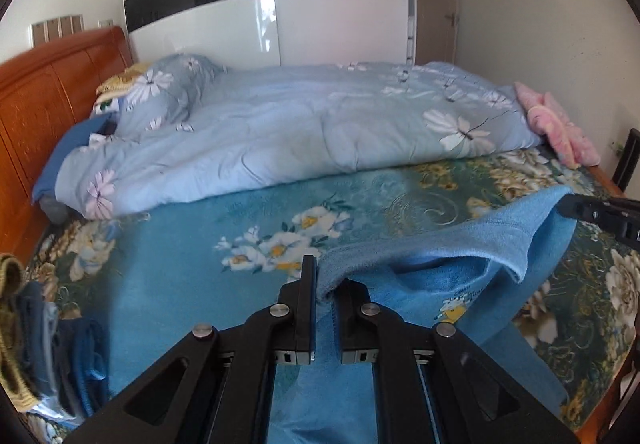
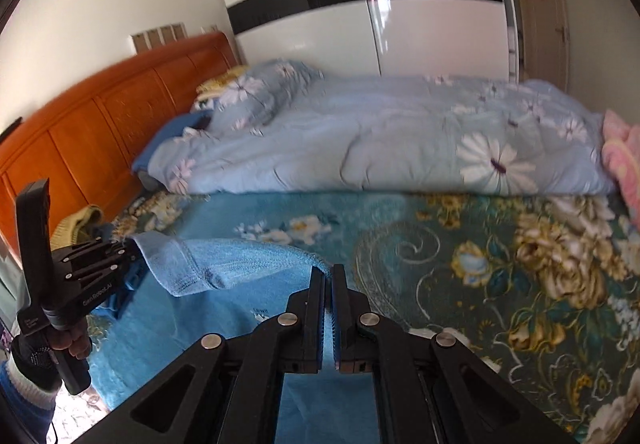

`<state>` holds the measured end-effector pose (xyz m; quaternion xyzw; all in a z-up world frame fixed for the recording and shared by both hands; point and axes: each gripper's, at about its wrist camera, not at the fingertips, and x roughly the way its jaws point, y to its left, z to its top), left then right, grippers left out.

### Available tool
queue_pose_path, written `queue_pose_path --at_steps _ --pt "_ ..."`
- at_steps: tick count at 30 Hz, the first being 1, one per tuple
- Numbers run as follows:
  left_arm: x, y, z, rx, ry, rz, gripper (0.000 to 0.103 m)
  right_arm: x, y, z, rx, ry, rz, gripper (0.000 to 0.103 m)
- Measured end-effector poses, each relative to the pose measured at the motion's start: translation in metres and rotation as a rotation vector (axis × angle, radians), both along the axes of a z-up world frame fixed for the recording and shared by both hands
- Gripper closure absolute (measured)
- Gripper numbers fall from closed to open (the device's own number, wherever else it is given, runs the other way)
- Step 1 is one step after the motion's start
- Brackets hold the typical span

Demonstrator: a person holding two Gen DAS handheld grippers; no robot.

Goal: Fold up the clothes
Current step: 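Lift the shirt with both grippers and shake it out, then lay it flat, then open both grippers and release the shirt flat on the blanket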

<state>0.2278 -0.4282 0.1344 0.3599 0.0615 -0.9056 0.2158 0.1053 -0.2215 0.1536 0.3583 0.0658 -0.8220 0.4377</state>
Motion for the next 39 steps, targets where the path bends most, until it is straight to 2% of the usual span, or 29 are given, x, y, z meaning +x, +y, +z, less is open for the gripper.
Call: queue_pose_path --at_steps 3,6,11,16,24,29,31,33,34,36,37,39 --pt "-0.028 -0.008 -0.009 -0.017 -0.025 0.007 0.096 -0.031 -0.015 -0.023 0.014 -0.041 -0.015 0.1" --pt "-0.061 -0.02 -0.013 -0.035 -0.039 0.009 0.096 -0.062 -0.027 -0.03 0.013 -0.073 -0.039 0.1" --pt "-0.115 -0.034 -0.021 -0.057 -0.058 -0.003 0.096 -0.108 -0.048 -0.042 0.039 -0.073 -0.086 0.1" --pt "-0.158 -0.042 -0.051 -0.045 -0.122 -0.01 0.096 -0.153 -0.061 -0.065 0.079 -0.106 -0.136 0.1" --pt "-0.183 -0.058 -0.114 0.008 -0.24 0.024 0.094 -0.18 -0.079 -0.135 0.177 -0.196 -0.152 0.1" --pt "-0.186 -0.059 -0.129 0.018 -0.284 0.02 0.093 -0.181 -0.088 -0.161 0.236 -0.211 -0.137 0.1" --pt "-0.186 -0.059 -0.13 0.021 -0.305 0.03 0.086 -0.182 -0.089 -0.164 0.238 -0.215 -0.144 0.097" --pt "-0.183 -0.059 -0.127 0.035 -0.303 0.042 0.068 -0.181 -0.088 -0.163 0.241 -0.216 -0.149 0.097" --pt "-0.181 -0.059 -0.125 0.042 -0.297 0.044 0.064 -0.179 -0.088 -0.162 0.245 -0.211 -0.15 0.097" --pt "-0.176 -0.057 -0.12 0.054 -0.292 0.039 0.043 -0.175 -0.086 -0.156 0.25 -0.197 -0.146 0.096" --pt "-0.172 -0.055 -0.117 0.055 -0.291 0.037 0.04 -0.173 -0.085 -0.152 0.248 -0.192 -0.143 0.094" --pt "-0.16 -0.051 -0.109 0.056 -0.275 0.04 0.037 -0.164 -0.078 -0.141 0.231 -0.179 -0.142 0.071"
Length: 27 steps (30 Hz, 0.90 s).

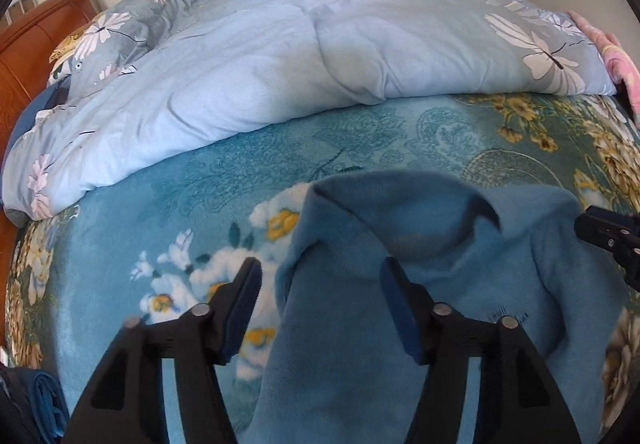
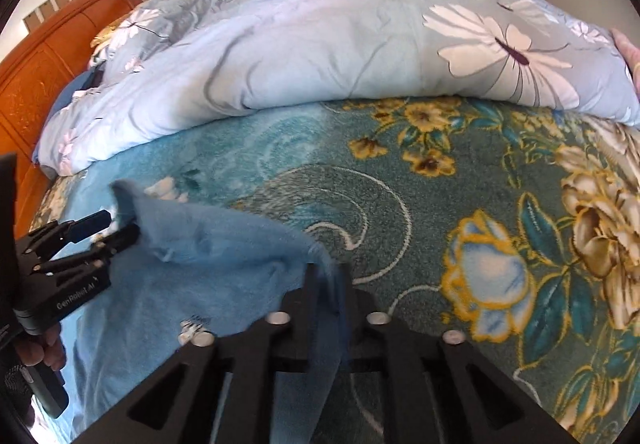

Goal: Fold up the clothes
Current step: 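Open both grippers and release the shirt flat on the blanket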

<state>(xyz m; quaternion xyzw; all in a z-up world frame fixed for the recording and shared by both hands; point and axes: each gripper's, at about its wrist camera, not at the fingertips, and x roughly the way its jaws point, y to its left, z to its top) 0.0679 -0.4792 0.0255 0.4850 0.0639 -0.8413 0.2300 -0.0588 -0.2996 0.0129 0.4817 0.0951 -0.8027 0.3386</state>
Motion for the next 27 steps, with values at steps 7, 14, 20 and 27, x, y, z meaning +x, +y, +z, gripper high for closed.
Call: queue_pose_path --at_steps 7,14,20,27 --pt "0.078 0.019 0.033 -0.031 0.097 0.064 0.034 0.048 0.045 0.036 -0.099 0.034 0.001 0.045" --pt "0.192 0.047 0.035 -0.002 0.191 0.167 0.025 0.125 0.108 0.031 -0.136 0.001 -0.017 0.044" --pt "0.273 0.081 0.028 0.027 0.225 0.179 0.025 0.192 0.143 0.014 -0.098 -0.028 0.007 0.044" --pt "0.331 0.093 0.032 0.057 0.242 0.196 0.024 0.223 0.181 -0.013 -0.102 -0.116 -0.077 0.044"
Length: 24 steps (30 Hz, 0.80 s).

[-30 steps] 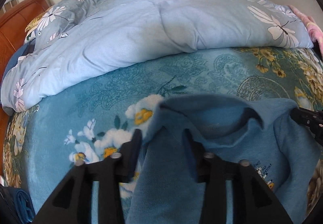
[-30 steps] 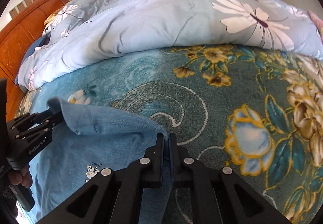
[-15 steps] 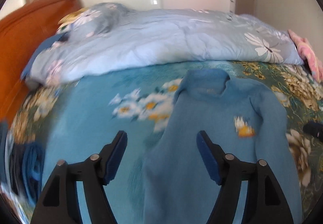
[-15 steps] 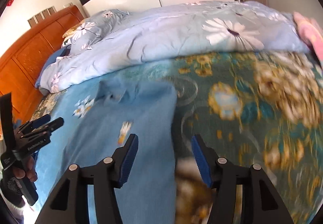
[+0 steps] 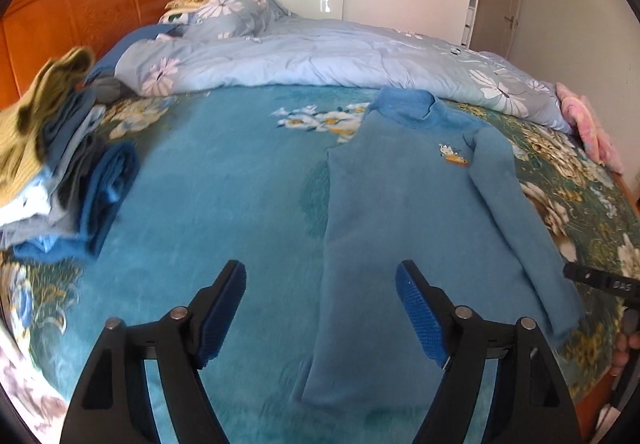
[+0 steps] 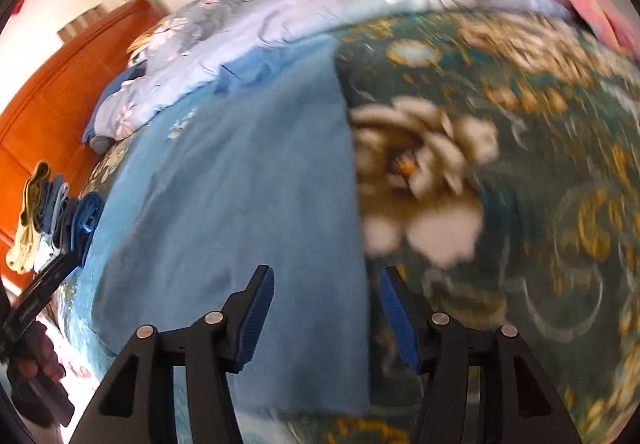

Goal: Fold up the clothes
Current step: 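Open both grippers and release the shirt flat on the blanket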

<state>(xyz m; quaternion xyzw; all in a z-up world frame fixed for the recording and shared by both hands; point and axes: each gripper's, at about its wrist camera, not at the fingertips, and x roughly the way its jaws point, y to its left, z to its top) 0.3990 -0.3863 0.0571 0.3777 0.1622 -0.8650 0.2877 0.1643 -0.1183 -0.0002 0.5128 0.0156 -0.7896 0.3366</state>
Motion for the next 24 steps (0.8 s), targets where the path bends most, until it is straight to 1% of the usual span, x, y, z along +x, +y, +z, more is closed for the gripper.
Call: queue_pose_path --at_steps 3,5,8,12,13,15,16,18,19,21,24 --pt "0.016 -0.006 0.004 0.023 0.021 0.035 0.024 0.005 0.009 -0.009 0.007 -0.029 -0.036 0.044" --pt "0.024 -0.006 0.007 0.035 0.035 0.056 0.024 0.009 0.012 -0.011 0.0 -0.031 -0.051 0.044" --pt "0.033 -0.008 0.012 0.044 0.056 0.065 0.024 0.014 0.012 -0.013 -0.015 -0.044 -0.068 0.047" --pt "0.039 -0.005 0.017 0.031 0.061 0.064 0.024 0.019 0.007 -0.015 -0.013 -0.062 -0.048 0.064" --pt "0.04 -0.005 0.017 0.035 0.062 0.064 0.024 0.021 0.006 -0.016 -0.016 -0.065 -0.046 0.067" --pt "0.042 -0.004 0.016 0.049 0.066 0.066 0.024 0.022 0.007 -0.015 -0.039 -0.08 -0.051 0.078" --pt "0.043 -0.003 0.016 0.053 0.067 0.066 0.024 0.023 0.008 -0.015 -0.05 -0.083 -0.054 0.081" --pt "0.044 -0.002 0.017 0.055 0.066 0.067 0.024 0.026 0.007 -0.011 -0.063 -0.079 -0.041 0.092" --pt "0.045 -0.002 0.017 0.057 0.066 0.067 0.024 0.028 0.006 -0.01 -0.067 -0.076 -0.03 0.094" --pt "0.045 -0.001 0.018 0.059 0.067 0.065 0.024 0.029 0.006 -0.004 -0.066 -0.057 -0.021 0.094" --pt "0.045 -0.002 0.017 0.061 0.064 0.067 0.024 0.025 0.011 0.004 -0.07 -0.039 -0.039 0.094"
